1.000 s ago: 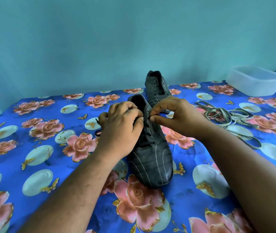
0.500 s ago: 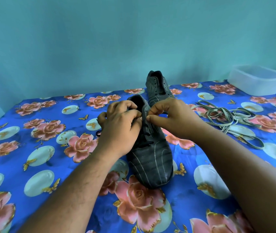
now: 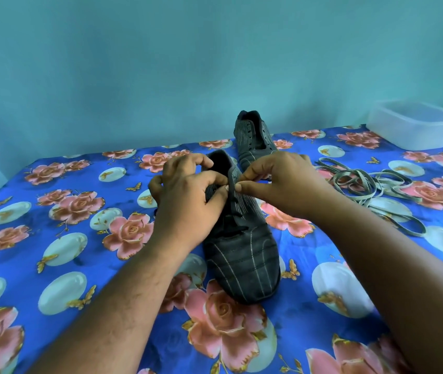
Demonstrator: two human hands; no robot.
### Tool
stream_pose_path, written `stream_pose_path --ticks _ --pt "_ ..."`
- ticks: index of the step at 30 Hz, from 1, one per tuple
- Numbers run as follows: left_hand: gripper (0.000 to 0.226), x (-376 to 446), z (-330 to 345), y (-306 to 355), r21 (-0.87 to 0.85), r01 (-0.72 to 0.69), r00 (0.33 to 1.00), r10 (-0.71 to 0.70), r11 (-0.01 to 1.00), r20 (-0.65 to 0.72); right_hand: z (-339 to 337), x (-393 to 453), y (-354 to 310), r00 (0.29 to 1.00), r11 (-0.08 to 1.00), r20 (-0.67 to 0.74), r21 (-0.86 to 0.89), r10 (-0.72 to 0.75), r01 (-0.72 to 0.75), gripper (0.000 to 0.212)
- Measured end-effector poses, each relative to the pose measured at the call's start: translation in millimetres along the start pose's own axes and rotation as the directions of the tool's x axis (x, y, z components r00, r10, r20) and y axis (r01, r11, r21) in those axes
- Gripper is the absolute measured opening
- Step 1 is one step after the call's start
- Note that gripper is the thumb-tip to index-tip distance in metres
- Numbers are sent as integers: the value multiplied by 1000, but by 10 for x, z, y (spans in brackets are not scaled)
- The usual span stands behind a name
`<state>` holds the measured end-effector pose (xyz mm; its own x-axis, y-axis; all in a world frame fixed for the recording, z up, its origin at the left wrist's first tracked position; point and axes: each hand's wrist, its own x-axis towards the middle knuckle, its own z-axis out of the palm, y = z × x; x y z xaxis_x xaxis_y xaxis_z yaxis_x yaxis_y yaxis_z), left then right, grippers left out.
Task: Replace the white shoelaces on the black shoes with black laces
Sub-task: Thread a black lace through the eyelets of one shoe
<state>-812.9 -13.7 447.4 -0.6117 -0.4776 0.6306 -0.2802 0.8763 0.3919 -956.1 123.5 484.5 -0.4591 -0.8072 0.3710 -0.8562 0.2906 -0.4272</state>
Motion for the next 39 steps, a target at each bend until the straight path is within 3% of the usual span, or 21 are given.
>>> stream_pose_path --ticks 3,5,9,12,14,18,21,25,31,39 --pt "27 -5 28 33 32 -12 998 10 999 62 37 -15 -34 998 998 -36 -39 -41 40 19" --pt "30 -11 52 39 20 -10 995 8 1000 98 52 -16 -64 1000 1000 -17 23 -14 15 19" --pt "33 -1 69 13 -101 74 979 -54 992 195 68 2 -53 979 936 168 313 113 -161 21" --pt "27 -18 73 -65 -263 55 990 -17 963 142 63 13 16 964 902 244 383 108 -198 21" --pt "15 -48 31 -140 -366 36 991 13 930 130 67 26 90 968 907 239 388 71 -162 22" --pt "3 -77 -120 -317 -390 164 955 -47 906 292 46 29 213 975 909 212 390 66 -147 26" --pt "16 -105 -185 -344 -423 210 924 -38 882 381 52 29 253 981 905 190 409 46 -122 27" --pt "11 -120 -196 -275 -411 208 923 -39 888 382 71 45 265 989 898 150 433 17 -81 28" --pt "17 -85 -249 -399 -521 438 849 -146 733 508 27 63 294 994 901 105 431 -2 -44 28" --pt "21 -83 -240 -392 -570 483 848 -193 665 494 46 55 304 995 880 95 474 -12 -34 30"
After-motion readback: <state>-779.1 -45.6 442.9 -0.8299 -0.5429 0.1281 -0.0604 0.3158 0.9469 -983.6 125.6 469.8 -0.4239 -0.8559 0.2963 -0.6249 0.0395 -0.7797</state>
